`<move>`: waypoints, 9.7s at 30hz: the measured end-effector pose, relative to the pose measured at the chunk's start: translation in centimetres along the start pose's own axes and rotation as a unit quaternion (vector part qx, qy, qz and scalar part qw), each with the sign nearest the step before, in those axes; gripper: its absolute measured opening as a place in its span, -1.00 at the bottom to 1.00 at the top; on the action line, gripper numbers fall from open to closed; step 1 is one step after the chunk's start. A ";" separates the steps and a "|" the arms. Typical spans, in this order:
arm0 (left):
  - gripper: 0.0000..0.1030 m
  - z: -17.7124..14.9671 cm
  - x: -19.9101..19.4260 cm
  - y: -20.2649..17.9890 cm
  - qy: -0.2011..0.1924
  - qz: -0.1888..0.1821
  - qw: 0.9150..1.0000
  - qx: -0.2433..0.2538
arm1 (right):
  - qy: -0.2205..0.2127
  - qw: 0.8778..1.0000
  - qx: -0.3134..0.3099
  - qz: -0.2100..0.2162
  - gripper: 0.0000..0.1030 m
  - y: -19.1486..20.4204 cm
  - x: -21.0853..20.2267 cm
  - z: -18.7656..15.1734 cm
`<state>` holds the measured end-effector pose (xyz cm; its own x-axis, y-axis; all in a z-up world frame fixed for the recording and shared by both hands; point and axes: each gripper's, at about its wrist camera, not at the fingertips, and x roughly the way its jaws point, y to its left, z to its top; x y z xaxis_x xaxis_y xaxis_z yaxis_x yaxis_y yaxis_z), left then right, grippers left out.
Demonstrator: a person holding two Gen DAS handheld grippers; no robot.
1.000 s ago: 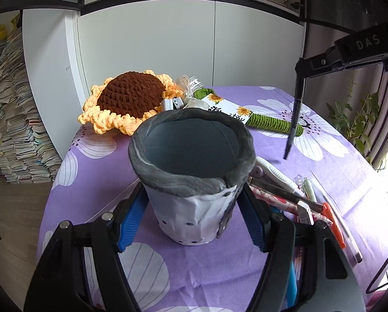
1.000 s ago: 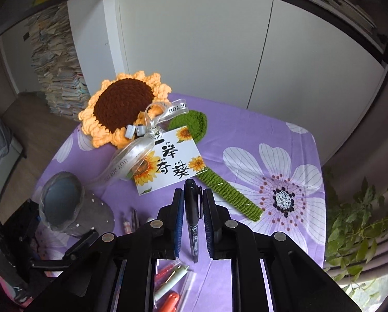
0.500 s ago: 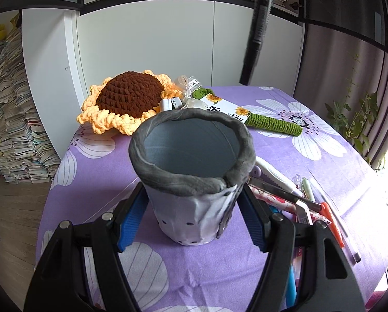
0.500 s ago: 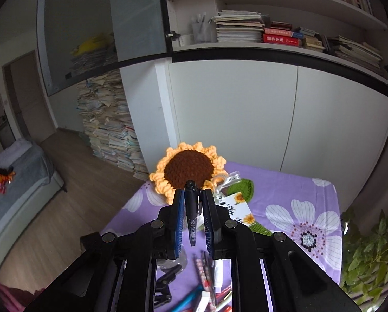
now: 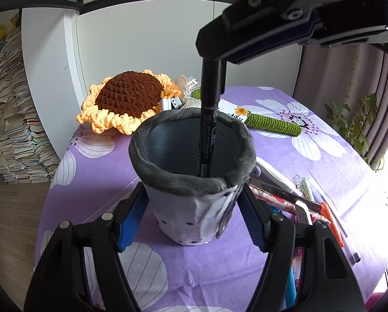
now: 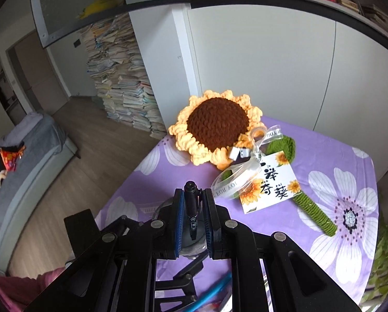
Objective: Organize stationery
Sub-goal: 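Lower the black marker into the pen holder and open the right tool, then grasp the clear white pen from the pile with the right tool, then insert the clear pen into the pen holder and release it, then grasp the green highlighter from the pile with the right tool, then drop the green highlighter into the pen holder and open the right tool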
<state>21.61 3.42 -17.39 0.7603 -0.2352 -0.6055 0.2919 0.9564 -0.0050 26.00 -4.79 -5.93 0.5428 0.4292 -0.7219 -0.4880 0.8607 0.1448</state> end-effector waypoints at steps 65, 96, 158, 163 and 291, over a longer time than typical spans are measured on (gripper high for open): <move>0.34 -0.1 0.3 -0.2 0.008 -0.004 1.000 -0.003 | 0.152 0.962 0.195 -0.112 -0.74 -12.6 3.5 -11.5; 0.34 -0.2 0.3 -0.3 0.011 -0.006 1.000 -0.004 | -0.174 0.984 0.002 -0.025 -0.74 1.2 -10.8 0.3; 0.34 -0.3 0.6 0.1 0.028 -0.025 0.999 -0.017 | 0.137 0.962 0.221 -0.081 -0.73 -11.4 3.0 -11.9; 0.34 -0.3 0.7 0.2 0.028 -0.026 0.999 -0.017 | 0.144 0.960 0.220 -0.091 -0.73 -11.3 3.6 -11.5; 0.34 0.2 1.1 0.2 0.028 -0.024 0.999 -0.008 | -0.029 0.982 0.184 -0.023 -0.56 -6.7 -3.6 -5.3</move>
<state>22.58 3.30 -17.94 0.7115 -0.2704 -0.6485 0.3175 0.9471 -0.0466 23.72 -13.58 -7.85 0.6022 0.3931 -0.6948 -0.1884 0.9158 0.3548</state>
